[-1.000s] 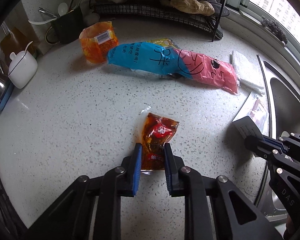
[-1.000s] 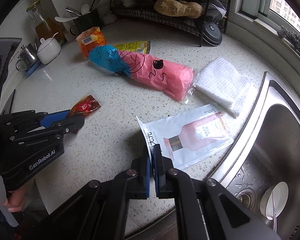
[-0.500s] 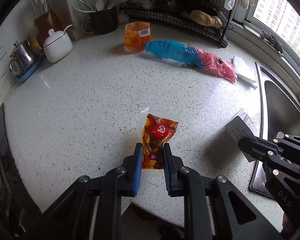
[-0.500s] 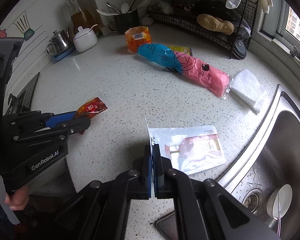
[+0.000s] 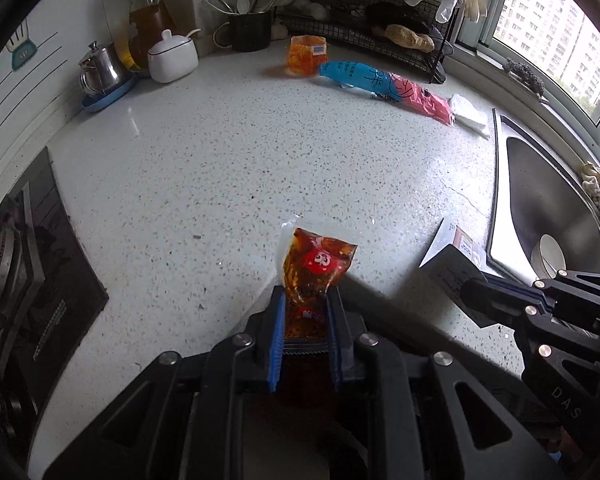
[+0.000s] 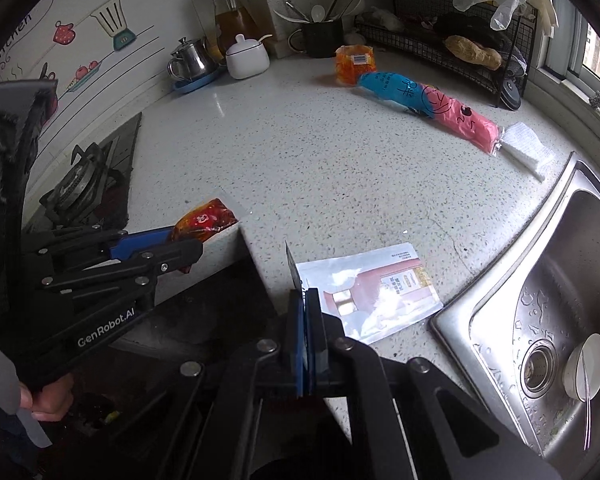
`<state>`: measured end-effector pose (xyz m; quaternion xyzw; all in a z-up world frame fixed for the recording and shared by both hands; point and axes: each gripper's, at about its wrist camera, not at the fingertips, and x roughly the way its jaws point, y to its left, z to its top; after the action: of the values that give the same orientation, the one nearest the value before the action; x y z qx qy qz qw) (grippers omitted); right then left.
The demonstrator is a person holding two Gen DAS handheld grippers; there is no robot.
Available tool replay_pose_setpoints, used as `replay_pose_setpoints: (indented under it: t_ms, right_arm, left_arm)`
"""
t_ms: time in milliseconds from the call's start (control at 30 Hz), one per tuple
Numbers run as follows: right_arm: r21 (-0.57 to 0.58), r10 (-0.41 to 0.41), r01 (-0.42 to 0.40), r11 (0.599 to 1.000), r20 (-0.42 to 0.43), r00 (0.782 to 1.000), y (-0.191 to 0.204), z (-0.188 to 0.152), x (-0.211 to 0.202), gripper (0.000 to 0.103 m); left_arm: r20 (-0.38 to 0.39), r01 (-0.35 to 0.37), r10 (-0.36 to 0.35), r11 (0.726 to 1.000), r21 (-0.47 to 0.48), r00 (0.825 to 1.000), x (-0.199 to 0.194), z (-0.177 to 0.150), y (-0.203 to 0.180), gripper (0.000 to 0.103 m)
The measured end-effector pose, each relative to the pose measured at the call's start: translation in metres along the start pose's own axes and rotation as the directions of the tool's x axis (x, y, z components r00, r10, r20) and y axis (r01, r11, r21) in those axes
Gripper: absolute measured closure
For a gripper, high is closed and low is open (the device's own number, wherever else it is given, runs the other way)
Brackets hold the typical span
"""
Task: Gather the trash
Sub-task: 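Carry the snack packet and sachet down toward the red bin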
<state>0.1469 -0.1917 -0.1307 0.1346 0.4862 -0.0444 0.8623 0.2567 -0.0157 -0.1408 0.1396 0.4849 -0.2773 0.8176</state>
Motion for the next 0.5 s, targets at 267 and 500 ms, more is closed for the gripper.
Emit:
replay_pose_setpoints:
  t_ms: [267, 500]
  right_arm:
    - [-0.044, 0.027, -0.028, 0.999, -0.007, 1.000, 0.041, -0.037, -0.015, 0.102]
    - [-0.074, 0.077, -0.079, 0.994, -0.037, 0.996, 0.068, -0.069, -0.016, 0.102]
  left_arm:
    - [0.009, -0.032, 0.033, 0.998, -0.048, 0.999, -0.036, -0.062, 0.018, 0.086]
    - [-0.023, -0.052, 0.051, 0.996, -0.070, 0.998, -0.046, -0.113, 0.026, 0.086]
